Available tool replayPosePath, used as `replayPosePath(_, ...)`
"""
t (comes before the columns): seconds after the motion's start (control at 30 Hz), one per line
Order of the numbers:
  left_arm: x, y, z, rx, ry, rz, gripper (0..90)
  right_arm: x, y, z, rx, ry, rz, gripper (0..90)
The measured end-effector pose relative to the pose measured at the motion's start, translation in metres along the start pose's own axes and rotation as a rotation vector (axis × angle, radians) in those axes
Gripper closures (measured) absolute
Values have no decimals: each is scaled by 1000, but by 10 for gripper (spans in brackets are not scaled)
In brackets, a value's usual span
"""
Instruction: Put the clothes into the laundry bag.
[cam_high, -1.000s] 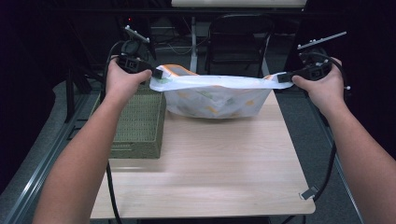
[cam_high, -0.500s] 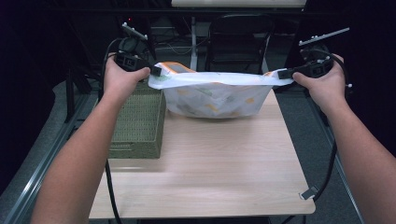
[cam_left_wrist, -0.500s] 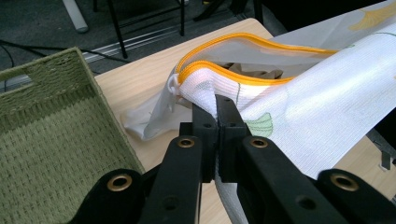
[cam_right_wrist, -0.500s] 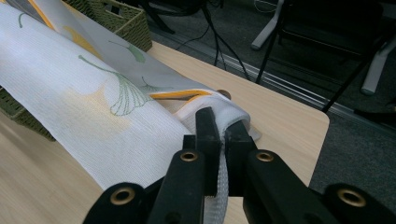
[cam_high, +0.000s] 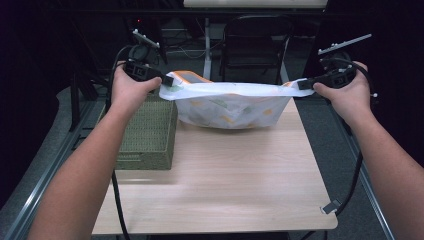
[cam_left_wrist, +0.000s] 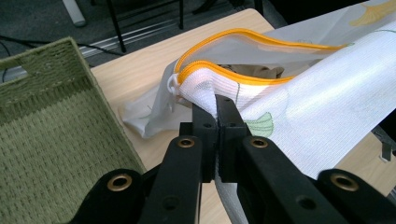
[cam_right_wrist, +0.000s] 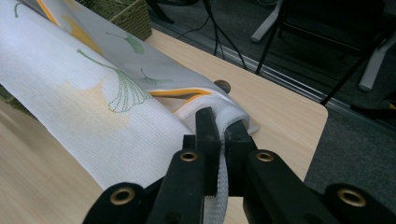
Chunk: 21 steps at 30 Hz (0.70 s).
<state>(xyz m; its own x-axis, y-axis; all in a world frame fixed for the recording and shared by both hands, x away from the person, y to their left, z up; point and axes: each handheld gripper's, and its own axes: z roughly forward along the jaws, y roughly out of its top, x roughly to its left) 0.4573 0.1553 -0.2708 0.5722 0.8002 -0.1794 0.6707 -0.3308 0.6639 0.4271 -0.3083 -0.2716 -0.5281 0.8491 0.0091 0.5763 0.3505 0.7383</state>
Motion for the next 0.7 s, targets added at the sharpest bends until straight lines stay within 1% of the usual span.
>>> replayPosePath(0.17,-2,-6,0,15,-3,4,889,3,-4,0,7,5,-4,874)
replayPosePath(0.27,-4,-14,-2,24,-12,11,889,5,-9,-1,13,13,-8,873)
replayPosePath(0.33,-5,-18,-2,31,-10,21,889,7,-12,-2,15,16,-13,872)
replayPosePath(0.47,-7,-28,-2,40,-21,24,889,12,-18,-3,22,27,-23,871)
replayPosePath(0.5,-8,-31,-2,45,-24,31,889,14,-20,-3,22,23,-28,871)
replayPosePath(0.53,-8,-31,-2,45,-24,31,889,14,-22,-2,27,27,-30,870)
replayPosePath(0.6,-8,-38,-1,52,-31,33,889,17,-26,-1,31,32,-33,869)
replayPosePath(0.63,-9,-40,0,56,-32,33,889,17,-27,-1,40,35,-36,869)
replayPosePath(0.7,-9,-42,0,58,-36,34,889,19,-31,-1,39,40,-38,869)
